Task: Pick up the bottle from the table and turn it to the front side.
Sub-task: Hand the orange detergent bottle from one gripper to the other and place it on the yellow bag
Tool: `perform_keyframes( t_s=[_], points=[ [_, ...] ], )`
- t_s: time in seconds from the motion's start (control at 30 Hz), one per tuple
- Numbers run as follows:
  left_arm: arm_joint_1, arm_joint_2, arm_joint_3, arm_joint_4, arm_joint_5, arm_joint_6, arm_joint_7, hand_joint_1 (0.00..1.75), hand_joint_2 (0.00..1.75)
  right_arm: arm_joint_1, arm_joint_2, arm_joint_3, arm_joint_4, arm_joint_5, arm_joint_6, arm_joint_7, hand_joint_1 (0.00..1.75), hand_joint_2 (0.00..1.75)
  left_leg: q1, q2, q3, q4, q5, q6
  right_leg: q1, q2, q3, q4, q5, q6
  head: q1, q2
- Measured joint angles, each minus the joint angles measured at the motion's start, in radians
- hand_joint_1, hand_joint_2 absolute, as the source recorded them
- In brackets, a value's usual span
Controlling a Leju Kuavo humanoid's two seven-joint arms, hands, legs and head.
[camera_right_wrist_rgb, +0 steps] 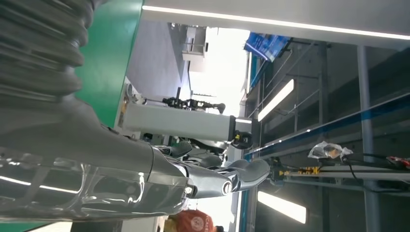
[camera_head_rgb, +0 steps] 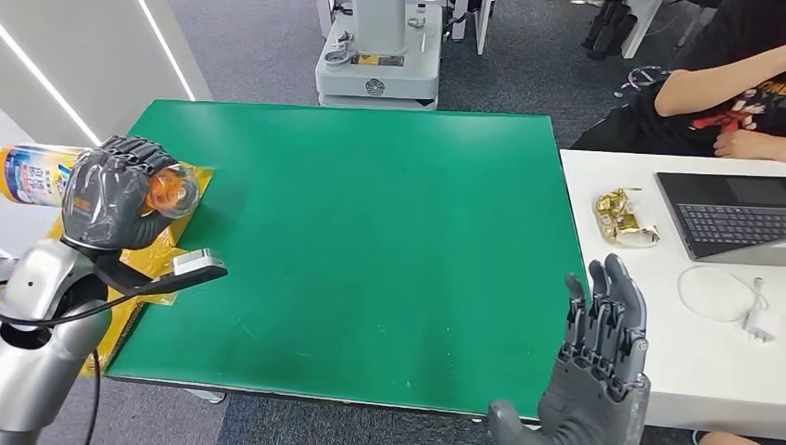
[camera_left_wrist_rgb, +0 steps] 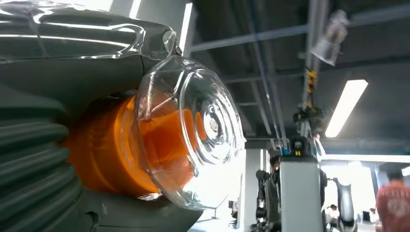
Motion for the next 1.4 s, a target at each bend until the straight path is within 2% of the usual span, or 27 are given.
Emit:
perform_keyframes(
  t_s=[0.2,0.37,0.53,0.67,0.83,1.4],
  points=[
    [-0.060,0.045,-0.114,0.110,-0.080,-0.121,-0.061,1.75,1.75,0.000,0.000,-0.008,-0.004,-0.010,0.030,-0.003,0.00,1.75,0.000,0.001,0.000,0.000,0.000,0.000,0.000,0.002,0.000,0.000,0.000,0.000,0.000,0.000],
    [-0.137,0.060,-0.227,0.271,-0.084,-0.233,-0.167,1.75,1.75,0.000,0.000,-0.010,-0.004,-0.021,0.048,-0.011,0.00,1.75,0.000,0.002,0.000,0.000,0.000,0.000,0.000,0.002,0.000,0.000,0.001,0.000,0.000,0.000],
    [-0.229,0.064,-0.328,0.462,-0.058,-0.293,-0.233,1.75,1.75,-0.001,0.000,-0.011,-0.004,-0.032,0.057,-0.011,0.00,1.75,0.000,0.003,0.000,0.000,0.000,0.000,0.000,0.003,-0.001,0.000,0.001,-0.001,0.000,0.000],
    [-0.281,0.056,-0.388,0.587,-0.055,-0.302,-0.242,1.75,1.75,-0.002,0.000,-0.011,-0.004,-0.041,0.061,-0.007,0.00,1.75,0.000,0.003,0.000,0.000,0.000,0.000,0.000,0.003,-0.001,0.000,0.001,-0.001,0.000,0.000],
    [-0.302,0.039,-0.427,0.690,-0.051,-0.294,-0.236,1.75,1.75,-0.003,0.000,-0.011,-0.004,-0.043,0.075,0.002,0.00,1.75,0.000,0.003,0.000,0.000,0.000,0.000,0.000,0.003,-0.001,0.000,0.001,-0.001,0.000,0.000],
    [-0.300,-0.024,-0.441,0.898,-0.039,-0.237,-0.184,1.75,1.75,-0.050,0.000,-0.010,0.025,-0.065,0.098,0.001,0.00,1.75,0.000,0.003,0.000,0.000,0.000,0.000,0.000,0.003,-0.001,0.000,0.001,-0.001,0.000,0.000]
  ],
)
